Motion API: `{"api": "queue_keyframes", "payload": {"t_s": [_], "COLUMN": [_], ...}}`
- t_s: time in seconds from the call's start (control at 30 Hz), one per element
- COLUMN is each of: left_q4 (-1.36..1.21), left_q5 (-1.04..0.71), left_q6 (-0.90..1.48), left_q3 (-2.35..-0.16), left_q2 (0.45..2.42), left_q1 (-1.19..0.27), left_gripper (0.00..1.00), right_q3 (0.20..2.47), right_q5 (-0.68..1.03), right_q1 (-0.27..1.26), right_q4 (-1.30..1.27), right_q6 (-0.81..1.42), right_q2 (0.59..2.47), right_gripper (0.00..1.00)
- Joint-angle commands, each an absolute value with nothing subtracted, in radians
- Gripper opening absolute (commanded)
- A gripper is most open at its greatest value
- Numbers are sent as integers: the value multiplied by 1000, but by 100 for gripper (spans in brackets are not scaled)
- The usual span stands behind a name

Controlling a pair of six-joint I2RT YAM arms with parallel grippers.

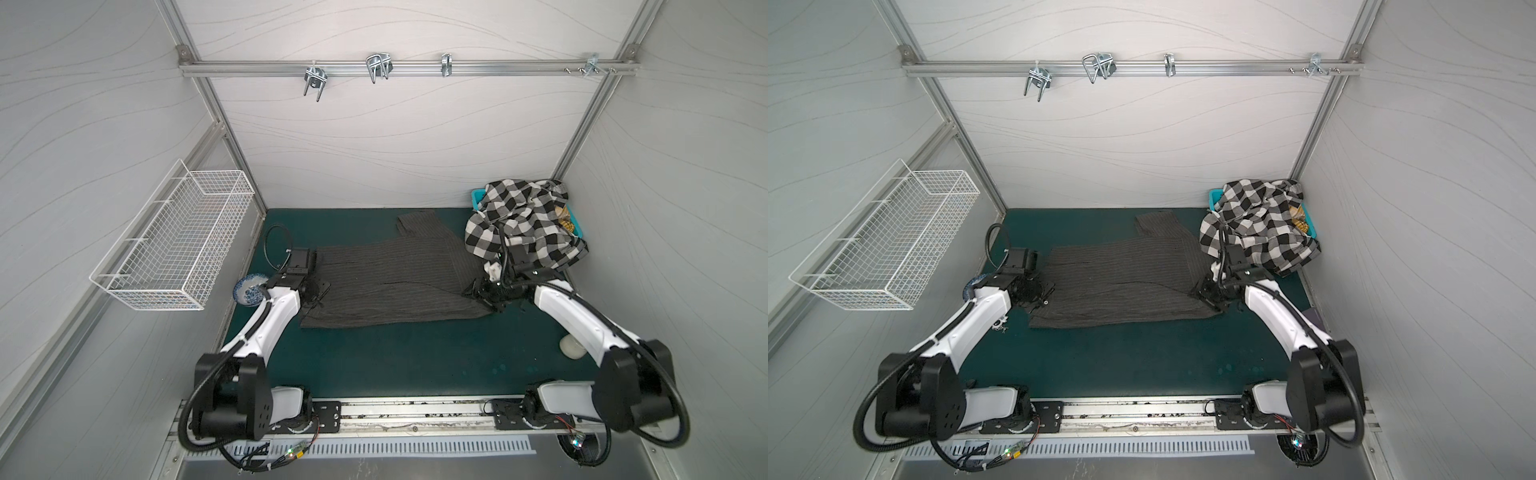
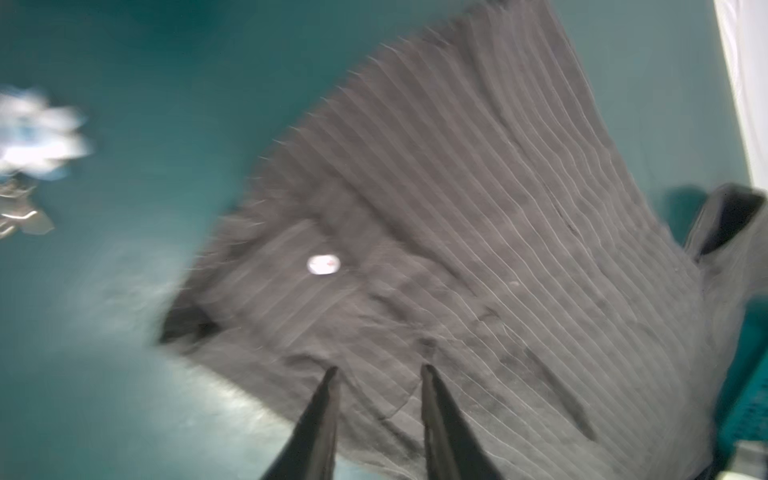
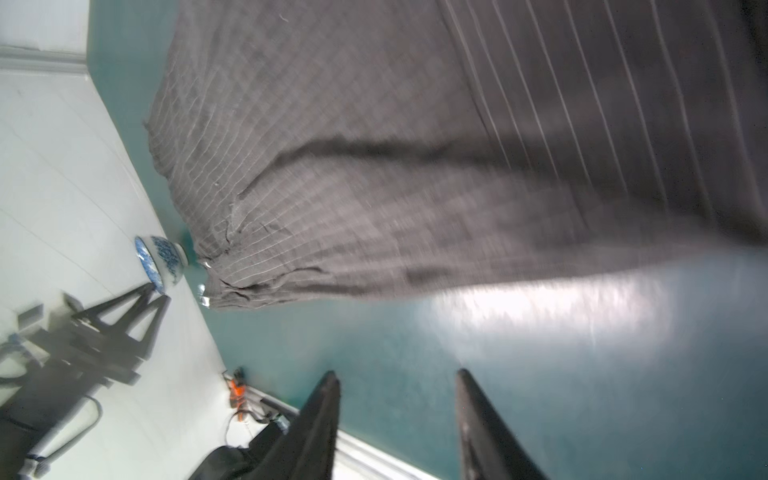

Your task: Fold and stack the long sleeve shirts

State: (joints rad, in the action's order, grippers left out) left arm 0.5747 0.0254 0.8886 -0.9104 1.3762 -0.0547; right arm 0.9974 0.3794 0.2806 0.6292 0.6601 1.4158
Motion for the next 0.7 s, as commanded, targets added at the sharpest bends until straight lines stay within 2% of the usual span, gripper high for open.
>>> {"api": "queue_keyframes", "payload": {"t_s": [0.0,0.13,0.4,0.53,0.67], "left_q4": [559,546,546,555,592], "left_q5": [-39,-73,-64,-99,-124], "left_q6": [878,886,913,899,860], "left_q3": [-986,-1000,-881,-797,-697], "left_q2": [1536,1645,1667,1616,1502], "left_q1": [-61,-64,-63,-63,-64], "left_gripper": [16,7,0,0,0], "right_q3": [1082,1139,1087,956,813], "right_q5": [314,298,271,384,412], "right_q1": [287,293,283,283,295], "right_q4": [684,667,747,739,741], "right_q6": [571,552,544,557,575], "right_q2": [1607,1727,1833,1760,1614], "right_gripper": [30,29,43,42,44]}}
